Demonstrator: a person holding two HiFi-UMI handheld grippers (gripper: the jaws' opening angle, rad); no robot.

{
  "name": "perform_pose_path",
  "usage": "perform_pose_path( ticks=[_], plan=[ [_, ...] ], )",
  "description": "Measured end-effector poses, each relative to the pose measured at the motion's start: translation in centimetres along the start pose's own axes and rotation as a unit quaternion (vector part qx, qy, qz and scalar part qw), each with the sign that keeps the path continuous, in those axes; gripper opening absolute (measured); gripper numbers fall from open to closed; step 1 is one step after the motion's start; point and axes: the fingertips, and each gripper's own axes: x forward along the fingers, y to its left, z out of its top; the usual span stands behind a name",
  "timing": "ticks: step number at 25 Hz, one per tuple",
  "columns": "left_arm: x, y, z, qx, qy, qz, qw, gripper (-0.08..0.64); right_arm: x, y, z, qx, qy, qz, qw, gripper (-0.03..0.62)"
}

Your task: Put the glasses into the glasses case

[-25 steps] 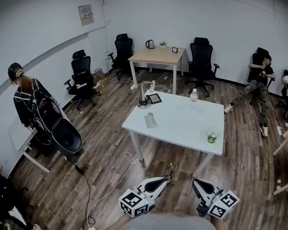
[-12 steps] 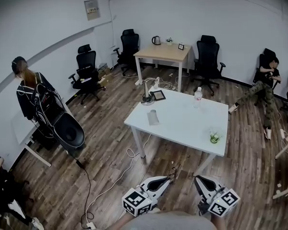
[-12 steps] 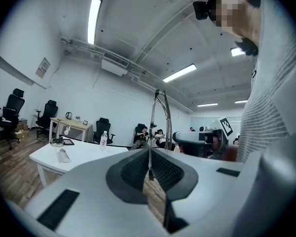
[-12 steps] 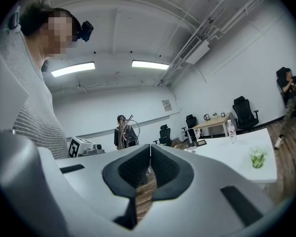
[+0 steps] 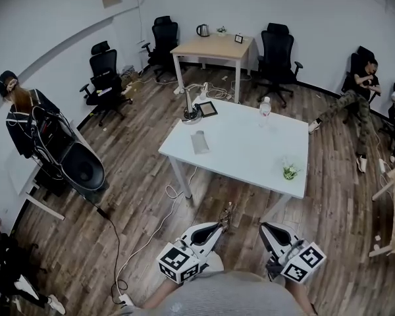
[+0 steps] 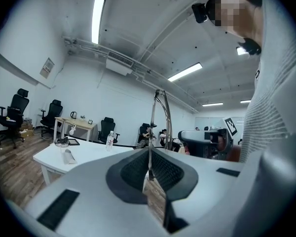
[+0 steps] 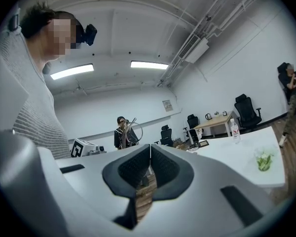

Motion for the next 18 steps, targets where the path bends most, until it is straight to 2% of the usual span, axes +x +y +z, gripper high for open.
perform_pose_path(
  ticks=[6, 9, 18],
  plan=[
    [3.4, 5.6, 0.6, -0.015, -0.003, -0.012, 0.9998, 0.025, 4.7, -3.5, 0.6, -0.004, -0.006, -0.007, 1.0, 0.015],
    [5.0, 8.6, 1.4, -0.008, -0.004, -0.018, 0.9998, 0.025, 7.8, -5.2, 0.9, -0.009, -0.008, -0.006, 1.0, 0.015],
    [8.3, 17.2, 3.9, -0.025, -0.013, -0.007, 0.9996, 0.025, 16.7, -9.2, 2.8, 0.001, 0.004, 0.006, 1.0, 0.015]
  ],
)
